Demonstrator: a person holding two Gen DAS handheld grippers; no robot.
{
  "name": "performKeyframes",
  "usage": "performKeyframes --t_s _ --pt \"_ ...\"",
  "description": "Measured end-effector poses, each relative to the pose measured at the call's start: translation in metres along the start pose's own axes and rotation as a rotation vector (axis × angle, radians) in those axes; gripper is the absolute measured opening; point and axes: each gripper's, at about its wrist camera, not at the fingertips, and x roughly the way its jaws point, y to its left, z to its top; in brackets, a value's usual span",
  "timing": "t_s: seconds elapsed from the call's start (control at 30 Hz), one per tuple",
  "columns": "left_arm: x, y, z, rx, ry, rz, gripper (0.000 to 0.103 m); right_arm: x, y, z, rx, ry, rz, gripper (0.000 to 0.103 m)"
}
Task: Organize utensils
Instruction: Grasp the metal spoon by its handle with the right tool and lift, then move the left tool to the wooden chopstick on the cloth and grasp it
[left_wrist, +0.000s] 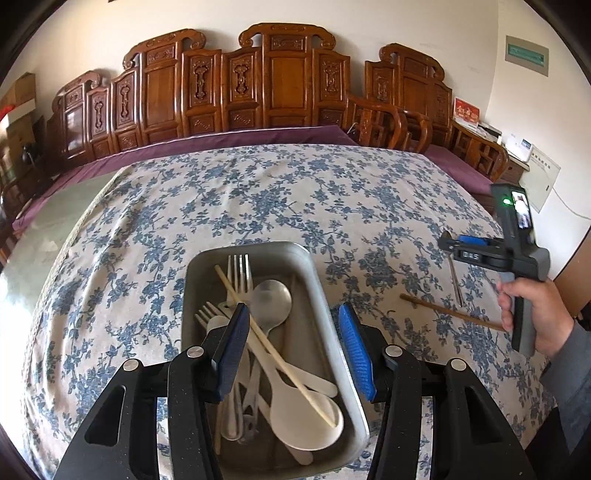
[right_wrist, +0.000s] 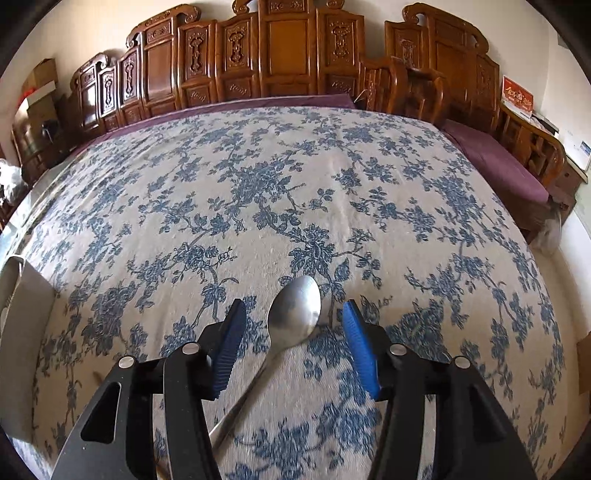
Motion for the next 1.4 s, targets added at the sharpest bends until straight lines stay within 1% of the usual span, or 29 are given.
performKeyframes --t_s 0.07,0.13,0.2,0.37,0.57,0.67,0.77,0.97,1.2,1.4 --pt "-0.001 -0.004 0.0 0.005 -0.003 -0.001 0.048 0.006 0.002 0.001 -0.013 0.015 -0.007 0.057" --pt "-0.001 -0.01 -0.001 0.01 -0.005 0.0 0.048 0.009 0.003 0.0 -0.03 0.009 -0.012 0.054" --pt "-0.001 -0.014 -0.002 0.017 -0.004 -0.001 0.048 0.009 0.002 0.001 -0.03 0.009 -0.007 0.033" --pt "0.001 -0.029 -0.003 0.043 0.007 -0.007 0.048 0.002 -0.01 0.0 -0.013 0.011 0.008 0.03" --pt "0.008 -0.052 -0.004 0.062 0.036 -0.023 0.048 -0.032 -0.044 -0.002 0.032 -0.046 0.026 0.029" --pt "0.013 -0.065 -0.007 0.055 0.056 -0.038 0.048 -0.043 -0.06 -0.007 0.043 -0.056 0.03 0.029" --pt "0.025 -0.083 -0.011 0.027 0.087 -0.071 0.048 -0.055 -0.076 -0.015 0.044 -0.065 0.019 0.029" --pt "0.048 -0.125 -0.013 0.05 0.134 -0.088 0.048 -0.068 -0.108 -0.03 0.087 -0.071 0.025 0.029" --pt "0.081 -0.167 -0.005 0.049 0.195 -0.097 0.048 -0.065 -0.119 -0.035 0.103 -0.06 0.048 0.029" --pt "0.106 -0.188 -0.005 0.048 0.246 -0.057 0.048 -0.064 -0.117 -0.036 0.093 -0.06 0.062 0.03"
